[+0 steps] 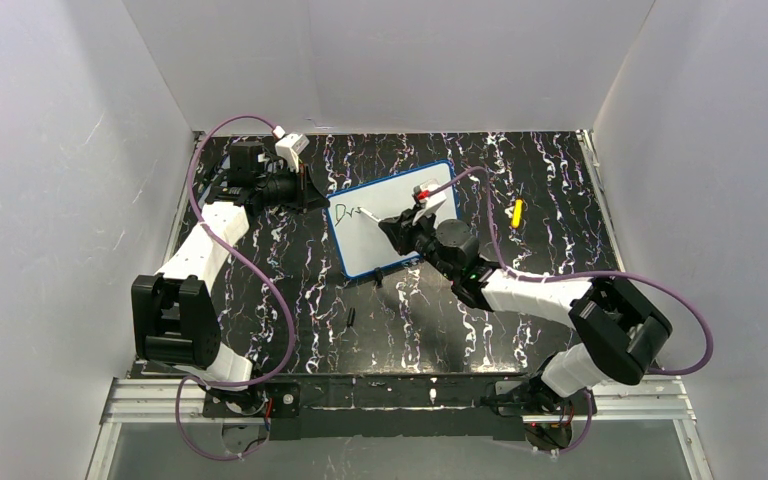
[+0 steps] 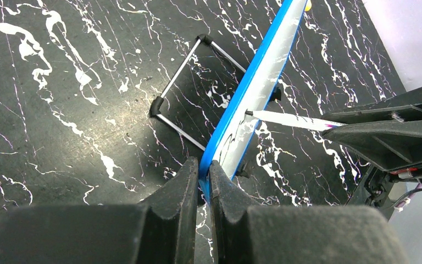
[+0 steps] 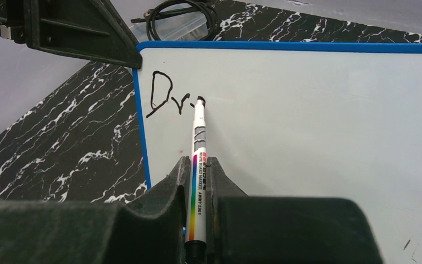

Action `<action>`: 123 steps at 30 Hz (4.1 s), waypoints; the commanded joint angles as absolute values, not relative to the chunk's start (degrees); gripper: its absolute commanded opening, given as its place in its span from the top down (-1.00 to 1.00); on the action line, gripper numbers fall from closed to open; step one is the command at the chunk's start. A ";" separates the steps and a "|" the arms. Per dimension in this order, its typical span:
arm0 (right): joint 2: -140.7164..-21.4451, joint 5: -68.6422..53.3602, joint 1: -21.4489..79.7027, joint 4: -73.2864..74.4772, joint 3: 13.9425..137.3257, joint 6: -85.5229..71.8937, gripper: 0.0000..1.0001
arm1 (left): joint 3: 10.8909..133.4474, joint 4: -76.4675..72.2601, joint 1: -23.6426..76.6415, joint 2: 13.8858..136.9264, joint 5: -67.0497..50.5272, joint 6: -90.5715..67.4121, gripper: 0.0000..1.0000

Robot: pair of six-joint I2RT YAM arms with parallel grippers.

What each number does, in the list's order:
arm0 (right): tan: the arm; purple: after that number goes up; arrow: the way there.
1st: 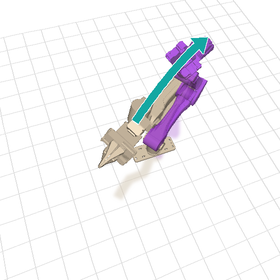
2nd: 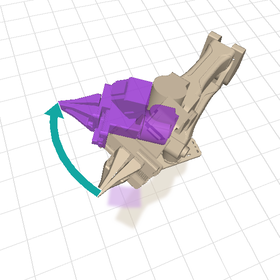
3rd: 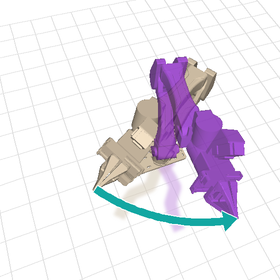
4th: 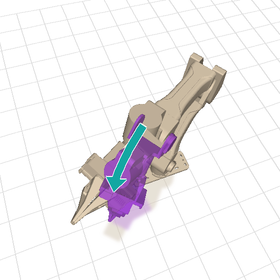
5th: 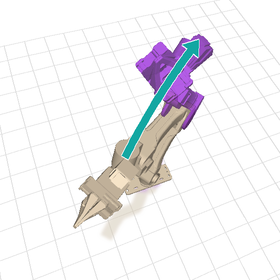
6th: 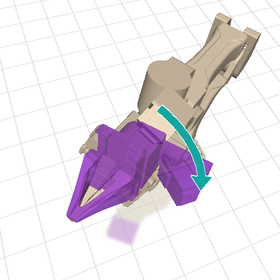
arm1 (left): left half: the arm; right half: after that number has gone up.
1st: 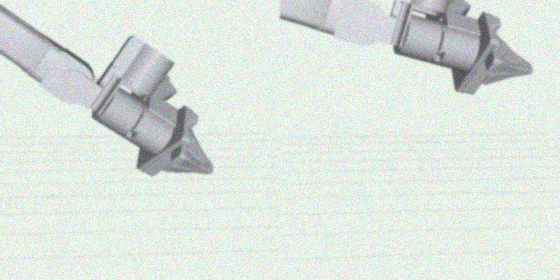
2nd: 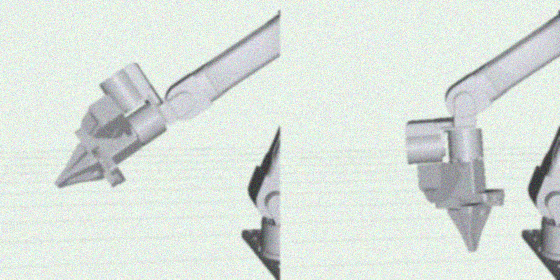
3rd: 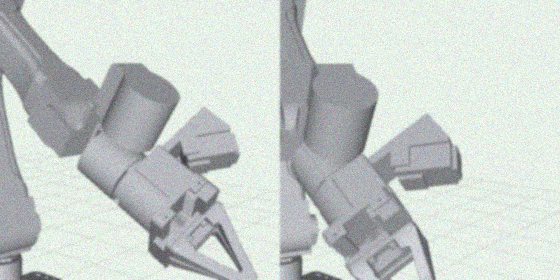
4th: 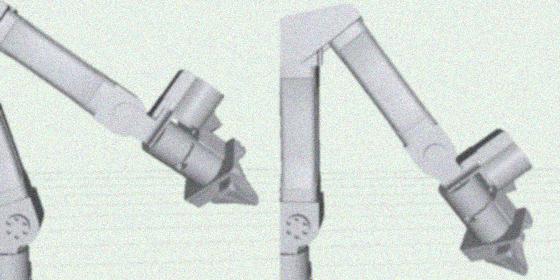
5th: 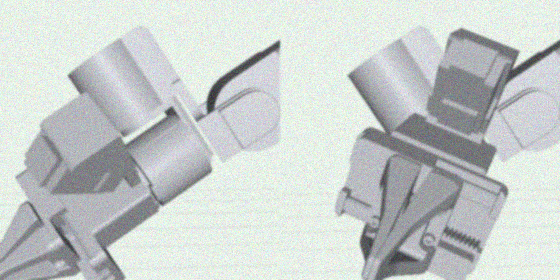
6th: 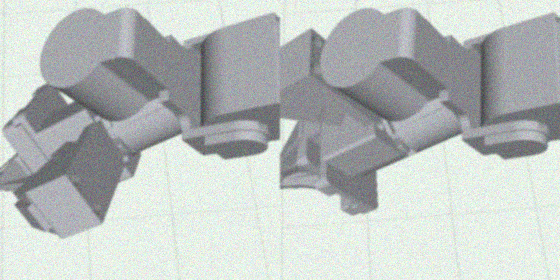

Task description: Write a sentence on the whiteboard

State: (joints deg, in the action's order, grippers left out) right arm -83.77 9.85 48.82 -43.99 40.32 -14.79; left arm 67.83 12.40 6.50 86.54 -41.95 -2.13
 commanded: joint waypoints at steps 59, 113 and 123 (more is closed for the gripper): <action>-82.79 9.41 47.20 -48.15 40.27 -12.93 0.97 | 67.83 13.01 6.78 84.19 -43.81 -2.35 1.00; -81.23 10.38 47.11 -47.55 35.73 -13.82 0.97 | 67.85 13.02 6.77 84.24 -43.99 -2.48 1.00; -80.33 12.48 47.20 -47.23 34.70 -13.77 0.97 | 67.85 13.01 6.77 84.30 -43.90 -2.39 1.00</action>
State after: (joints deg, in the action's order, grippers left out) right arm -81.95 9.74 47.59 -46.52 35.03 -14.57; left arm 67.83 12.45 6.50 86.54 -42.06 -2.15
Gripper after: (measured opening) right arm 0.186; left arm 0.086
